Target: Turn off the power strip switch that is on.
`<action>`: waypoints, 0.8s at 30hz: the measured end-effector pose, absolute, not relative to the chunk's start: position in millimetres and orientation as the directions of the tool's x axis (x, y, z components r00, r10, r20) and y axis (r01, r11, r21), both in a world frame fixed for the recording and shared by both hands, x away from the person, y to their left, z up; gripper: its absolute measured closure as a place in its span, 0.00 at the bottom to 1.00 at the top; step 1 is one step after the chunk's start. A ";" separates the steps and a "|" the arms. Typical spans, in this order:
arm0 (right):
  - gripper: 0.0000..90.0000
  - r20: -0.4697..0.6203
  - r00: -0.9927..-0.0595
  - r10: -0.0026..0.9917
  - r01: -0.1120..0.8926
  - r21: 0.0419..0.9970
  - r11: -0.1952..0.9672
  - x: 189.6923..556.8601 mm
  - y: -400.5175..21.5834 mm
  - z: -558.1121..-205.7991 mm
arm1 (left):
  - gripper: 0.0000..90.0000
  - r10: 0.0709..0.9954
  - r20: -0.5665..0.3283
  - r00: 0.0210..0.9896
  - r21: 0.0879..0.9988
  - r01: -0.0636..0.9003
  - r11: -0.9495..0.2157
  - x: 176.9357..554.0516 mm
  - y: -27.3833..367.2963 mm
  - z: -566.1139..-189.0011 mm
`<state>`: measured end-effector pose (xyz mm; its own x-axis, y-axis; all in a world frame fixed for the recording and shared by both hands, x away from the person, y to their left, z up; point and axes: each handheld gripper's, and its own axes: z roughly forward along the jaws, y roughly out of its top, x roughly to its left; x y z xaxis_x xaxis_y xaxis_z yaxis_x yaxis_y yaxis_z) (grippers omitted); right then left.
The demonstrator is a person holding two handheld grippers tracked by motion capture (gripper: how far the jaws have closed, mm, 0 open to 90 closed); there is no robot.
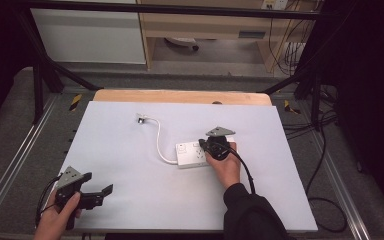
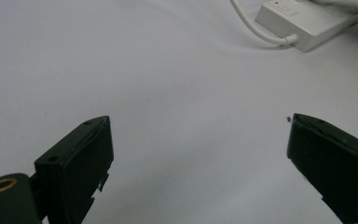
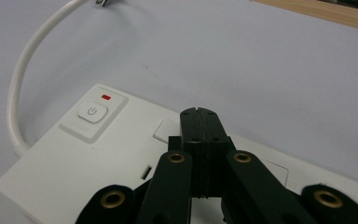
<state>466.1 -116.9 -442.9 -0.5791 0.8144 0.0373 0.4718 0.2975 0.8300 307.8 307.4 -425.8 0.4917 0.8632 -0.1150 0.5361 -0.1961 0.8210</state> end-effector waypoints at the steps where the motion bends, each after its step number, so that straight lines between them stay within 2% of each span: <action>1: 1.00 0.039 -0.581 0.813 0.472 0.830 0.298 465.6 -116.5 -441.7 | 0.08 0.863 -0.115 0.492 0.821 0.536 -0.196 307.8 307.4 -425.8; 15: 1.00 0.036 -0.612 0.790 0.501 0.790 0.353 464.8 -110.2 -414.9 | 0.08 0.863 -0.116 0.491 0.821 0.537 -0.195 307.7 307.7 -425.7; 20: 0.95 0.042 -0.614 0.788 0.507 0.786 0.354 465.2 -112.2 -412.5 | 0.08 0.863 -0.116 0.491 0.821 0.537 -0.195 307.9 307.7 -425.9; 24: 0.87 0.045 -0.619 0.784 0.508 0.785 0.356 465.3 -114.3 -411.6 | 0.08 0.864 -0.115 0.491 0.820 0.537 -0.196 307.9 307.7 -425.9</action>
